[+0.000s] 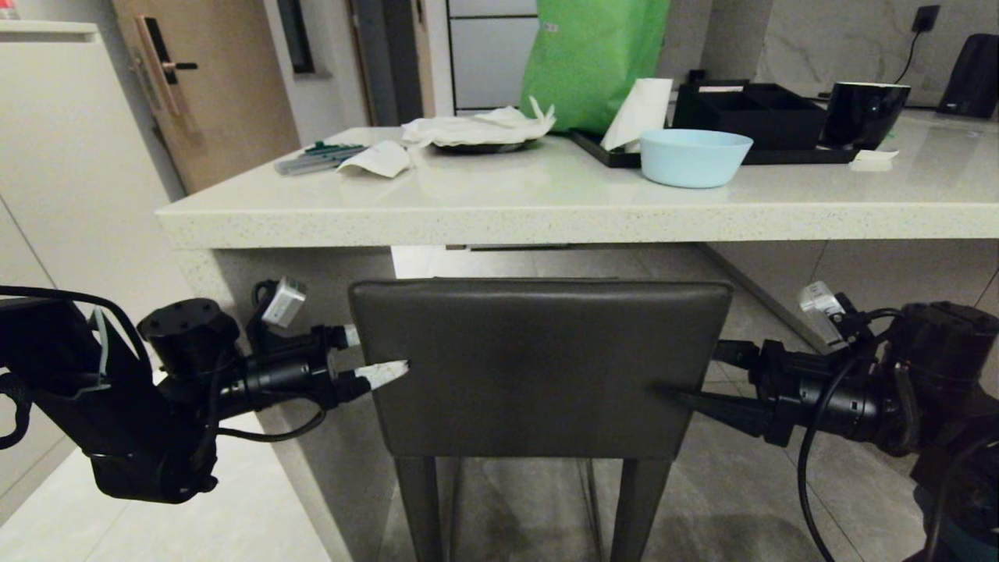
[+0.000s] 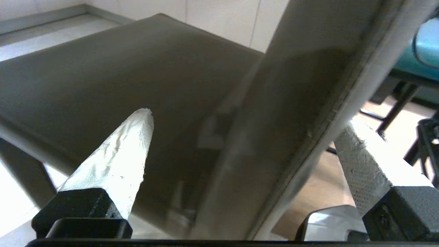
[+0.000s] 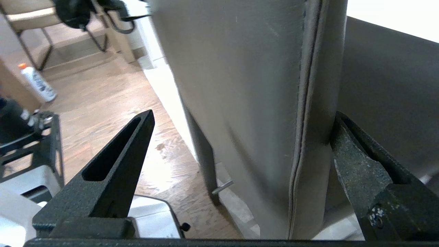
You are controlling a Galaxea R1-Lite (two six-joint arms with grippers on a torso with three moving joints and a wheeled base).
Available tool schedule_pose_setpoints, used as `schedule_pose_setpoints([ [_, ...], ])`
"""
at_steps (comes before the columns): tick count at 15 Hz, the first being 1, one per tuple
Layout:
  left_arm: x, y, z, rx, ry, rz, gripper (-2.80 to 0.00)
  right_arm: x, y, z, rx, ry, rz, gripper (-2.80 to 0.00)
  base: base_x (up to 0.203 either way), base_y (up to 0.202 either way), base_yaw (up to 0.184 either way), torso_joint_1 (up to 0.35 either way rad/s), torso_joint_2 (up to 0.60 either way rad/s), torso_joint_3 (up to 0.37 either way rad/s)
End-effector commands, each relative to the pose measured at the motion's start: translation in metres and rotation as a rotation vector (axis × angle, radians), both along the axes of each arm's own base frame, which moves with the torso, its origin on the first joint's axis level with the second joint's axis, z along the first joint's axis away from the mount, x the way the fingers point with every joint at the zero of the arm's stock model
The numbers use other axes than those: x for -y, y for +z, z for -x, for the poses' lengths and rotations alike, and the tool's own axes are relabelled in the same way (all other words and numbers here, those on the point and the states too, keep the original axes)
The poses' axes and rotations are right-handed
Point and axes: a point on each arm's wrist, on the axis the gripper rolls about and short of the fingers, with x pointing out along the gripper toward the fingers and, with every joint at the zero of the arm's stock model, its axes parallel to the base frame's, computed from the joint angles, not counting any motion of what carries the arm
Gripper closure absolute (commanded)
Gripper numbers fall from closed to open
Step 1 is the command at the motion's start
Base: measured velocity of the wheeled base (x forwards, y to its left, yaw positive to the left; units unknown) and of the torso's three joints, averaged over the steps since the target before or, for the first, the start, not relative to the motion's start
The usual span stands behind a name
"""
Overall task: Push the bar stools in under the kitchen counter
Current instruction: Pull the gray chair out from under the dining table
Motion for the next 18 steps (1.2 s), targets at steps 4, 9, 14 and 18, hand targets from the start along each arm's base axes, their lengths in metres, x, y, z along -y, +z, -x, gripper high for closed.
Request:
schedule_pose_setpoints([
  [4, 0.006, -0.003, 0.015, -0.043, -0.033, 0.000, -2.80, -0.007, -0.002, 0.000, -0.003, 0.039, -0.002, -2.80, 0.000, 0.000, 0.000, 0.000, 0.00, 0.000],
  [9, 0.008, -0.003, 0.067, -0.129, -0.040, -0.015, -2.80, -0.007, -0.007, 0.009, -0.015, 0.056, -0.002, -2.80, 0.000, 0.000, 0.000, 0.000, 0.00, 0.000],
  [14, 0.005, -0.004, 0.082, -0.129, 0.021, -0.036, -2.80, -0.019, -0.005, 0.019, -0.014, 0.150, -0.013, -2.80, 0.000, 0.000, 0.000, 0.000, 0.00, 0.000],
  [18, 0.009, -0.004, 0.084, -0.124, 0.018, -0.040, -2.80, -0.019, -0.005, 0.019, -0.021, 0.146, -0.017, -2.80, 0.000, 0.000, 0.000, 0.000, 0.00, 0.000],
])
